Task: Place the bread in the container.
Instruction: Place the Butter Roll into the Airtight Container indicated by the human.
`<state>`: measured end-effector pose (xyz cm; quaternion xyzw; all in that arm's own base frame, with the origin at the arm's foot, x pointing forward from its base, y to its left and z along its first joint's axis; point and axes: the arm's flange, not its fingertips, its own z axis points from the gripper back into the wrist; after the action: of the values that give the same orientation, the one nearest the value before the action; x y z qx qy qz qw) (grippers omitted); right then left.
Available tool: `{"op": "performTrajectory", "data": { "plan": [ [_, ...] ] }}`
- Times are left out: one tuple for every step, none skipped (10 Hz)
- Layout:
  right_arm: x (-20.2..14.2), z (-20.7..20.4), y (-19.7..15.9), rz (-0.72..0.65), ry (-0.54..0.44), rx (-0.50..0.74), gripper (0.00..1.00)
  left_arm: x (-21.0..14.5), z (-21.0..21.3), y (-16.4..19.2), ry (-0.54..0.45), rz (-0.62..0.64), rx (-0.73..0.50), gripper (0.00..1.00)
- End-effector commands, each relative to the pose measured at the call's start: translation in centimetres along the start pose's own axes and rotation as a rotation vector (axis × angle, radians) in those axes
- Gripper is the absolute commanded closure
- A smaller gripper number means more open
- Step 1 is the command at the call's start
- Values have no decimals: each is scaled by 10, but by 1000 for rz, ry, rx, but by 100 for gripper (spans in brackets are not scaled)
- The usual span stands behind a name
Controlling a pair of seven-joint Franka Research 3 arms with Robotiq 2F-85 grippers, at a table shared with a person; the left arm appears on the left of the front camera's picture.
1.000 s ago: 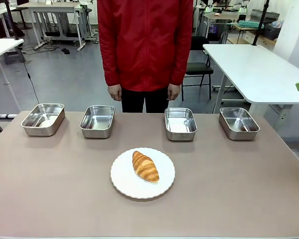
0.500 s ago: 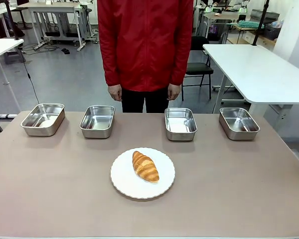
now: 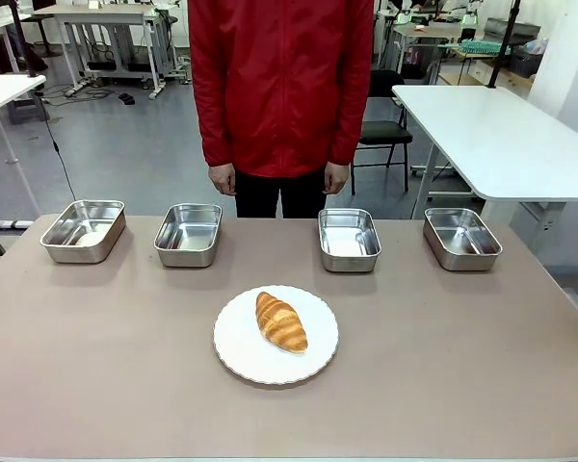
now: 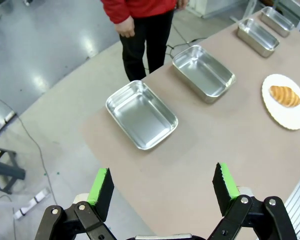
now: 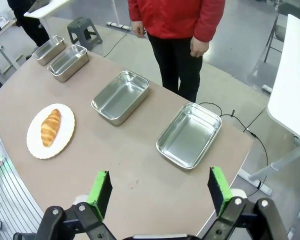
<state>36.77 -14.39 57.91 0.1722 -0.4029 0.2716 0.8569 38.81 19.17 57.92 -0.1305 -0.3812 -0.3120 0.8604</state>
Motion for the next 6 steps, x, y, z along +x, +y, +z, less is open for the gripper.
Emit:
{"op": "performTrajectory", "data": {
  "plan": [
    [1, 2, -5, 21, -11, 22, 0, 6, -2, -6, -22, -24, -35, 0],
    [0, 2, -6, 20, -12, 25, 0, 10, -4, -5, -20, -35, -52, 0],
    [-1, 2, -6, 20, -14, 27, 0, 13, -4, -4, -22, -46, -66, 0],
    [-1, 3, -7, 17, -16, 27, 0, 16, -6, -5, -19, -52, -72, 0],
    [-1, 2, -7, 18, -18, 29, 0, 17, -7, -3, -18, -58, -87, 0],
    [-1, 2, -7, 20, -20, 30, 0, 17, -7, -3, -18, -58, -84, 0]
  ]
}}
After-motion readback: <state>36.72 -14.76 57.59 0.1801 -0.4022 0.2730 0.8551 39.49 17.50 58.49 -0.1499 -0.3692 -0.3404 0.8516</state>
